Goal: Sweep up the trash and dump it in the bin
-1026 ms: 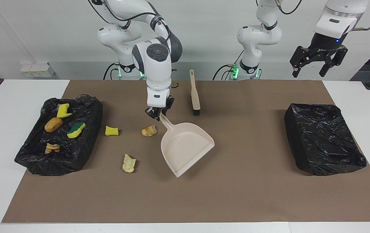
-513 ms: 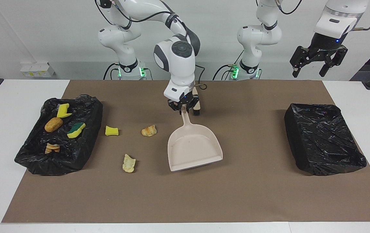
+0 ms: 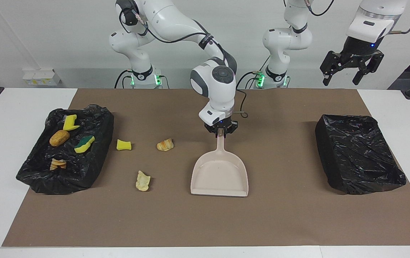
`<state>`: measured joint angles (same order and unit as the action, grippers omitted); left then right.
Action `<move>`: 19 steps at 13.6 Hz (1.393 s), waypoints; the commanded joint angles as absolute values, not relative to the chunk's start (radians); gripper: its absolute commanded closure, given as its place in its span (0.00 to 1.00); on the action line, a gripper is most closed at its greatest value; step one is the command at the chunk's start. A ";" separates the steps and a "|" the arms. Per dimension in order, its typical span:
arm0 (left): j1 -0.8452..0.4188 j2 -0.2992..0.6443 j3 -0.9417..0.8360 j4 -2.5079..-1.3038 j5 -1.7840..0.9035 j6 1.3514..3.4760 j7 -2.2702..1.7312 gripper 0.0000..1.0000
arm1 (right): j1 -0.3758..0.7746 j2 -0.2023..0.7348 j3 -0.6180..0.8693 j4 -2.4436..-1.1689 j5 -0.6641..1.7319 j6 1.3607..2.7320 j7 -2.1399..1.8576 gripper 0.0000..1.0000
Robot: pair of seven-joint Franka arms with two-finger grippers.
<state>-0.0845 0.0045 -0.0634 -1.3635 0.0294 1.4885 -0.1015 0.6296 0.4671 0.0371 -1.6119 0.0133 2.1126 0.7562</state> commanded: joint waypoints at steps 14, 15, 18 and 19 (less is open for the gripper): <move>-0.290 0.244 -0.074 -1.420 0.020 1.856 -0.225 0.00 | 0.727 0.028 0.140 -2.026 0.077 1.936 0.742 0.00; -0.305 0.261 -0.074 -1.440 0.020 1.890 -0.253 0.00 | 0.744 0.002 0.138 -2.072 0.119 1.965 0.750 0.00; -0.409 0.313 -0.074 -1.544 0.069 2.006 -0.348 0.00 | 0.768 -0.028 0.140 -2.170 0.163 2.048 0.775 0.15; -0.428 0.331 -0.075 -1.583 0.078 2.063 -0.382 0.00 | 0.785 -0.028 0.138 -2.196 0.163 2.062 0.791 0.19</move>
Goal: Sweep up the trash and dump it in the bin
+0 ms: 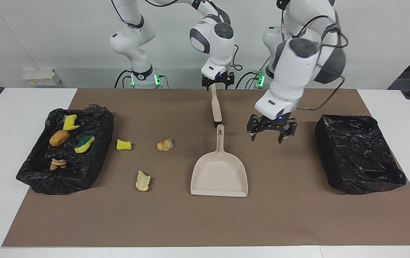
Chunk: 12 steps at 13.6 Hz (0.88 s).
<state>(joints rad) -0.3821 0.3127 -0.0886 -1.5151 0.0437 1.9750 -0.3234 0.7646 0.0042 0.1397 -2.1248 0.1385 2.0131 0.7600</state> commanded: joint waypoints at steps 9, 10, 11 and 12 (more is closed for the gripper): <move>-0.561 0.367 -0.075 -1.805 0.083 2.305 -0.506 0.00 | 0.833 0.008 0.140 -2.301 0.284 2.163 0.801 0.41; -0.563 0.367 -0.075 -1.805 0.083 2.306 -0.506 0.00 | 0.839 0.008 0.138 -2.302 0.284 2.163 0.804 0.52; -0.563 0.367 -0.075 -1.805 0.083 2.307 -0.506 0.00 | 0.841 0.005 0.138 -2.313 0.284 2.163 0.807 0.55; -0.564 0.365 -0.075 -1.818 0.083 2.307 -0.505 0.02 | 0.841 0.006 0.138 -2.316 0.284 2.166 0.810 0.55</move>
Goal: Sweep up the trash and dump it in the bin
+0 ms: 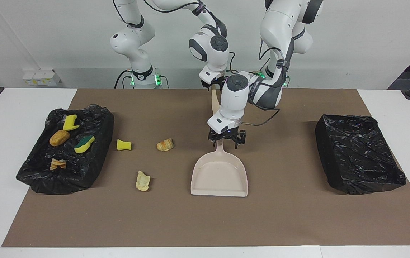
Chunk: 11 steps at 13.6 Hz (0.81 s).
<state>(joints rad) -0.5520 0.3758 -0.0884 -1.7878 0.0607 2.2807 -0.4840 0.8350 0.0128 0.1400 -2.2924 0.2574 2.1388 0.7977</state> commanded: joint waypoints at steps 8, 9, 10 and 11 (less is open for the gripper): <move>-0.562 0.347 -0.077 -1.819 0.080 2.257 -0.489 1.00 | 0.830 0.040 0.135 -2.275 0.282 2.151 0.836 1.00; -0.557 0.331 -0.075 -1.813 0.081 2.255 -0.485 1.00 | 0.828 0.034 0.132 -2.273 0.282 2.151 0.836 1.00; -0.555 0.319 -0.072 -1.815 0.083 2.250 -0.480 1.00 | 0.810 0.023 0.129 -2.267 0.282 2.149 0.835 1.00; -0.551 0.295 -0.069 -1.816 0.084 2.215 -0.465 1.00 | 0.780 0.009 0.129 -2.260 0.281 2.135 0.830 1.00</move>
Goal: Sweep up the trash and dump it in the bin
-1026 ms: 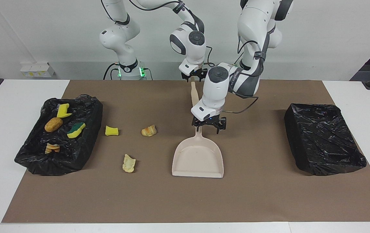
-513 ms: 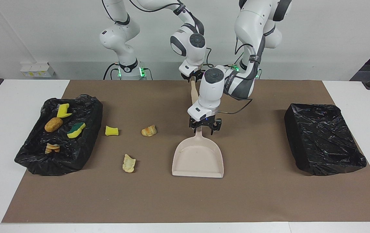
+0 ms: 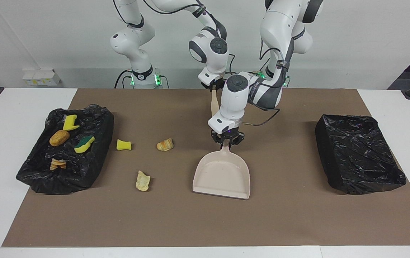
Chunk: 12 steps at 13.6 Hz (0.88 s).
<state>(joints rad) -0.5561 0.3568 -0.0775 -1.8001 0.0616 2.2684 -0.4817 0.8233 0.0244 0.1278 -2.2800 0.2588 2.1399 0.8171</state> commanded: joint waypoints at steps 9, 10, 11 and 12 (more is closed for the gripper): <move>-0.413 0.239 -0.072 -1.824 0.068 2.077 0.047 1.00 | 0.375 -0.040 0.127 -2.115 0.163 1.849 0.482 1.00; -0.396 0.244 -0.072 -1.821 0.036 2.086 0.084 1.00 | 0.332 -0.034 0.130 -2.105 0.100 1.845 0.439 1.00; -0.387 0.244 -0.071 -1.822 0.014 2.085 0.118 1.00 | 0.299 -0.019 0.130 -2.088 0.037 1.838 0.413 1.00; -0.388 0.244 -0.071 -1.828 0.011 2.071 0.141 1.00 | 0.255 0.001 0.130 -2.060 -0.007 1.813 0.399 1.00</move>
